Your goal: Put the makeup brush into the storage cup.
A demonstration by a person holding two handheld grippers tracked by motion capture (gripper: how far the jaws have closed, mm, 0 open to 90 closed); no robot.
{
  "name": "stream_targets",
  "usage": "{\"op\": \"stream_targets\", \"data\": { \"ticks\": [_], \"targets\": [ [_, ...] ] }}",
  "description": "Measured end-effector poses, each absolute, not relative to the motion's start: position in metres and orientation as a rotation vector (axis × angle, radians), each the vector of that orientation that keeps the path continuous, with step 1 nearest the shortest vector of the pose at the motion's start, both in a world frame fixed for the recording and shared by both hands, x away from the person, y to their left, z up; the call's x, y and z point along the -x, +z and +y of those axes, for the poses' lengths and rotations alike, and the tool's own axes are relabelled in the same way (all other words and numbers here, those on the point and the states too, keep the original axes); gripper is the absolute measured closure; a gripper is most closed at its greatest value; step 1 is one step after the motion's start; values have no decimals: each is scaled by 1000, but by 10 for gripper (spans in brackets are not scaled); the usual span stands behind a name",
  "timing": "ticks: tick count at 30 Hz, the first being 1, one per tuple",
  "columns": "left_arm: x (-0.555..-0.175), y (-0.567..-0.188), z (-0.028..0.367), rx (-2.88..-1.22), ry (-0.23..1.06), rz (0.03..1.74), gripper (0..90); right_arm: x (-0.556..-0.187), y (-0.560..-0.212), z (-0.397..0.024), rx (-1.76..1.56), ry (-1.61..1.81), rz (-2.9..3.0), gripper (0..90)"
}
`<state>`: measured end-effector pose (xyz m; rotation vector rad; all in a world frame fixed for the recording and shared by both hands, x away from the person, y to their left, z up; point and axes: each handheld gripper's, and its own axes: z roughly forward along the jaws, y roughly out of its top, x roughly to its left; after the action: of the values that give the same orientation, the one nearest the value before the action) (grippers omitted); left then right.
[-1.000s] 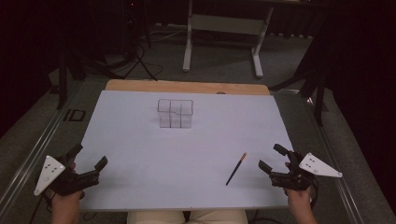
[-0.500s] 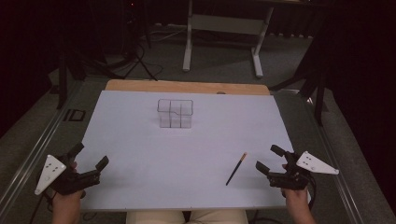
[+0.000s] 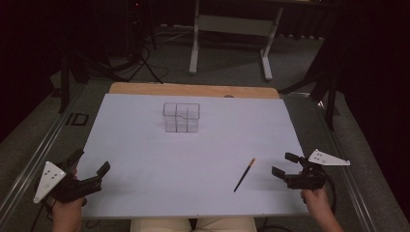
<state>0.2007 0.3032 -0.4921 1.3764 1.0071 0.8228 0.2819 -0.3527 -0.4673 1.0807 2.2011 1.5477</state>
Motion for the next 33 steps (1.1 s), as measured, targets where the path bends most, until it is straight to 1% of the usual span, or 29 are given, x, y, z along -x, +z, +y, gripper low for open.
{"op": "stream_targets", "data": {
  "ticks": [6, 12, 14, 22, 33],
  "targets": [
    [-201, -492, 302, -1386, 827, 1007, 20, -284, -475, -366, -1055, 1446, 2359, 82],
    [-200, -492, 303, -1386, 829, 1010, 20, -284, -480, -370, -1009, 1343, 2526, 82],
    [-200, -492, 303, -1386, 829, 1012, 20, -284, -484, -367, -980, 1254, 2617, 82],
    [-200, -492, 303, -1385, 829, 1013, 20, -282, -487, -358, -908, 1147, 2740, 83],
    [-200, -492, 303, -1388, 830, 1010, 19, -285, -491, -343, -760, 907, 2976, 84]
  ]
}}
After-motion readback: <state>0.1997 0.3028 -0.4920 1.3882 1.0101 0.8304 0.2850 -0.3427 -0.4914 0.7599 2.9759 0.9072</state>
